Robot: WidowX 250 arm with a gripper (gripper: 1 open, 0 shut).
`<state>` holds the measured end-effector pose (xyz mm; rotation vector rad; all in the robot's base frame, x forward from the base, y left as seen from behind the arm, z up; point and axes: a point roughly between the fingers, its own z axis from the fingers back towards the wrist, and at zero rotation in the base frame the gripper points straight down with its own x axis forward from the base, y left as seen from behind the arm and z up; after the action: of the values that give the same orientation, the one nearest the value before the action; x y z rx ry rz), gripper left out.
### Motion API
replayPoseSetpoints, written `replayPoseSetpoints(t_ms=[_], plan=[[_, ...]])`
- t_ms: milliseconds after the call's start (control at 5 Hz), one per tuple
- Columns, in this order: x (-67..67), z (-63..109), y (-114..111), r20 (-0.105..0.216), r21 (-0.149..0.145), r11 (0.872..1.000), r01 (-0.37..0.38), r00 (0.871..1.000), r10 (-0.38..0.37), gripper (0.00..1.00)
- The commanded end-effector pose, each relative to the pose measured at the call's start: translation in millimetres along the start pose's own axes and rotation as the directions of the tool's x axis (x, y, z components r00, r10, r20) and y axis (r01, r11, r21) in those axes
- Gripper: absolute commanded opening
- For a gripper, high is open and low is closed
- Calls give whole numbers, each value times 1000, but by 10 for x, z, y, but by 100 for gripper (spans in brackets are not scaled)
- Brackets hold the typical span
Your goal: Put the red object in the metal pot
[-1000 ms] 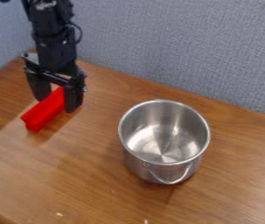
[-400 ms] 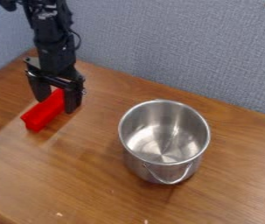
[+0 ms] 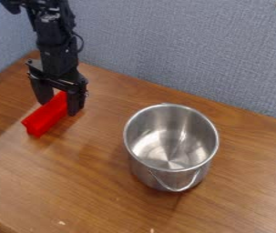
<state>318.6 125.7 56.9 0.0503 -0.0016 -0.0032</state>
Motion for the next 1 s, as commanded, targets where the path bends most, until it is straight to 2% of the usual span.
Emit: replayPoseSetpoints(t_ms=[0, 800], plan=[[105, 83, 113, 38, 19, 1000, -14, 999, 13, 100], [200, -36, 156, 9, 12, 1000, -21, 1000, 21, 100]])
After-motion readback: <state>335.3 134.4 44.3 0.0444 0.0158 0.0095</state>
